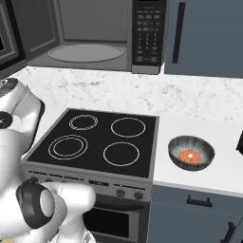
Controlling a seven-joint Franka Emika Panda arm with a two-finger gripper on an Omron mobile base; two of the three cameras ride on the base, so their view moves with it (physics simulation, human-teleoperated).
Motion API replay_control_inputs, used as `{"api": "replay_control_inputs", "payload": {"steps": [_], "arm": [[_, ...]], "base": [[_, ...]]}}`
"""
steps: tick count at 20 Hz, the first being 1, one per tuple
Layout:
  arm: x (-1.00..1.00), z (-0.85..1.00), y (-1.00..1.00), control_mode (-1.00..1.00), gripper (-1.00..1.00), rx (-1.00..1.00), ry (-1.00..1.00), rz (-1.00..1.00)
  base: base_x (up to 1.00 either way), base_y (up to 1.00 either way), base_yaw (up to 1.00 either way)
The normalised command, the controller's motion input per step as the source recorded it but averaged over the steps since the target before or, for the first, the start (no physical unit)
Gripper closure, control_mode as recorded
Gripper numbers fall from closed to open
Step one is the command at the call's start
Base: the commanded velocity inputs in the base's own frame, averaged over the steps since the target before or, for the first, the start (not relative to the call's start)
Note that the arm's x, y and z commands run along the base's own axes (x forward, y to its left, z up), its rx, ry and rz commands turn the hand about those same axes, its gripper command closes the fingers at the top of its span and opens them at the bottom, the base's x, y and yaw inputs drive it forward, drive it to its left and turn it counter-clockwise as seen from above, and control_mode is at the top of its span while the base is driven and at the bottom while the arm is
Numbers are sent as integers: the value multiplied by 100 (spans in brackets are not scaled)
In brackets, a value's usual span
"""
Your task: Open the microwave, place the bowl with waffle inside the microwave, then close the microwave door and turn it on.
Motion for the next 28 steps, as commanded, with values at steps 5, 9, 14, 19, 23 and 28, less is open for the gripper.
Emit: {"api": "replay_control_inputs", "payload": {"steps": [5,9,14,19,23,28], "arm": [[-91,-5,-68,-100,-100,-25,-1,6],[-89,-17,-100,-100,-100,-9,3,0],[-37,64,-89,-100,-100,10,-3,-1],[-24,14,-50,-100,-100,15,-14,-11],[-11,34,-81,-100,-100,45,-14,-8],[0,55,-100,-100,-100,73,5,0]], "base": [[0,0,0],[0,0,0],[0,0,0],[0,0,0],[0,0,0],[0,0,0]]}}
